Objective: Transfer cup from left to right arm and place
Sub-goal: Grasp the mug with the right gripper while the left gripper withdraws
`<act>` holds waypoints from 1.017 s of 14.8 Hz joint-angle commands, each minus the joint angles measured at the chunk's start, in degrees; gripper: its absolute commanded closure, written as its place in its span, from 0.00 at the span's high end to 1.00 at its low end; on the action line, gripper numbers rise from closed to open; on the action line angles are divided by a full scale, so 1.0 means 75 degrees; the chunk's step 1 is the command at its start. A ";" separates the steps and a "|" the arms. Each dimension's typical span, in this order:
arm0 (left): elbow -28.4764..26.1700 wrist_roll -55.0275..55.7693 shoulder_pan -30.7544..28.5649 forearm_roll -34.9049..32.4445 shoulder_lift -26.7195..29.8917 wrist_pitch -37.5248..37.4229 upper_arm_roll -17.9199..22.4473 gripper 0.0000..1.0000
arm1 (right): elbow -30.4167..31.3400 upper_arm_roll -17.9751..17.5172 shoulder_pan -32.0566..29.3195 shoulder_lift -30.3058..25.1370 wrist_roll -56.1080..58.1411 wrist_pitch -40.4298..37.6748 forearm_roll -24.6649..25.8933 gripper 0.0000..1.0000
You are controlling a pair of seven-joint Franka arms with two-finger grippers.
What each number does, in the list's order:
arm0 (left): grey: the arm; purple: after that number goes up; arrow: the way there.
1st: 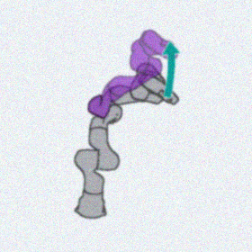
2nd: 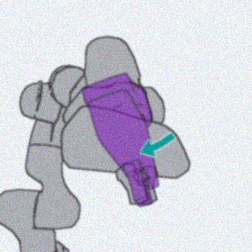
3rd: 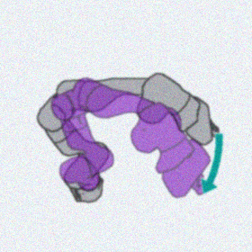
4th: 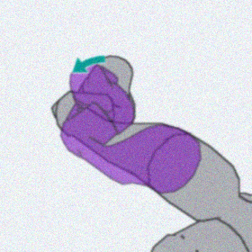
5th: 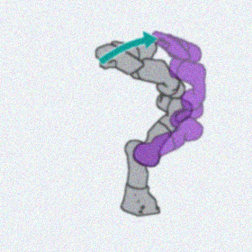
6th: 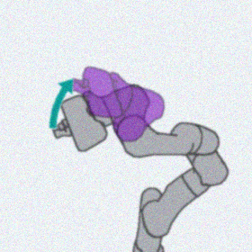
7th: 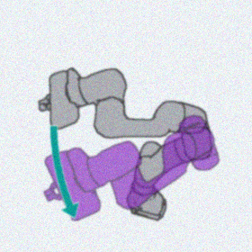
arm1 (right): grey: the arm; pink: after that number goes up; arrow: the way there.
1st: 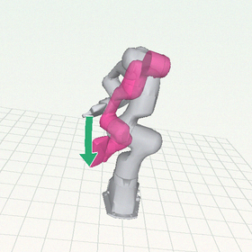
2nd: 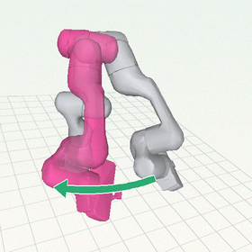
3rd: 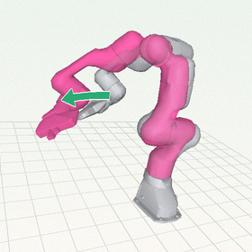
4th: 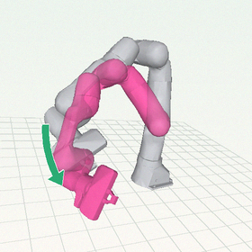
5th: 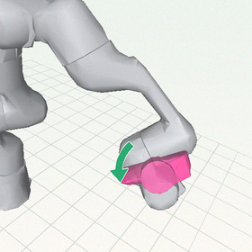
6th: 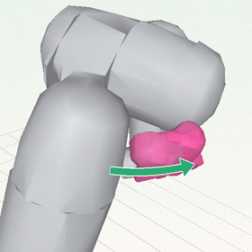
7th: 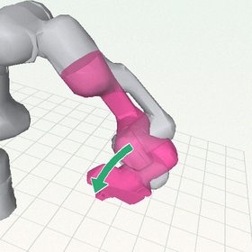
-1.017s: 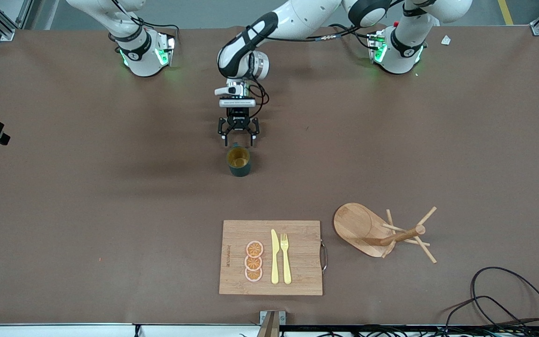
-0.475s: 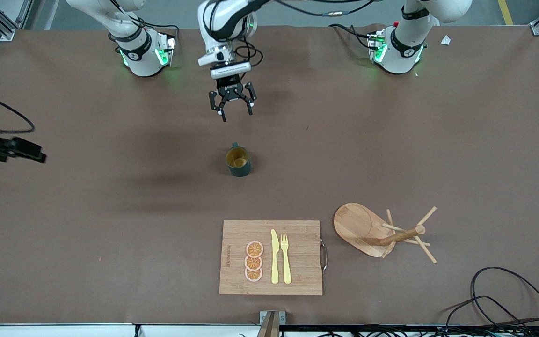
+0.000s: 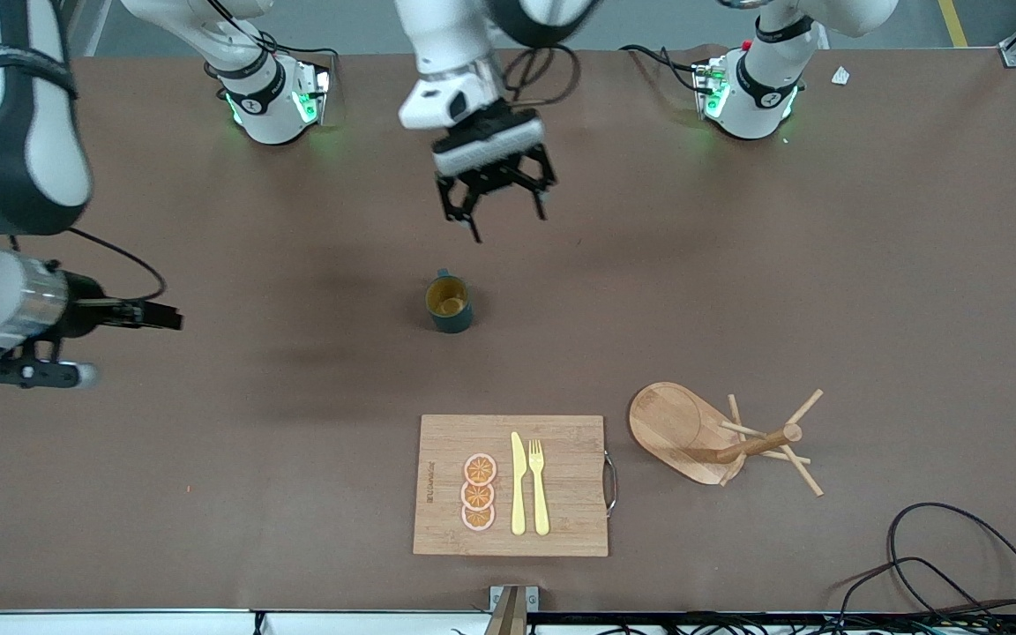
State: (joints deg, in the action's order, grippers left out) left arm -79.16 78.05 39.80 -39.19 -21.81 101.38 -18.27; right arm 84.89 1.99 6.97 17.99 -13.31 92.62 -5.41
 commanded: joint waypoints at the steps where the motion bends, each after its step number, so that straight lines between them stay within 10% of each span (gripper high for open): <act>1: 0.0008 -0.2184 -0.1247 0.1073 0.0446 0.0041 -0.0083 0.99 | 0.0142 0.0051 0.1070 0.0331 -0.2108 0.0445 0.0007 1.00; 15: -0.0039 -0.7157 -0.5575 0.4343 0.1736 -0.0531 -0.0061 1.00 | 0.1630 0.0051 0.4272 0.1679 -0.7236 0.4710 -0.0896 1.00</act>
State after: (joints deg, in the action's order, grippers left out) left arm -78.21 27.72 1.42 -10.90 -12.08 100.29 -18.51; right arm 95.25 1.69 37.26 29.96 -65.60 124.58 -10.52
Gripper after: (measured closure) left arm 0.000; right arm 0.000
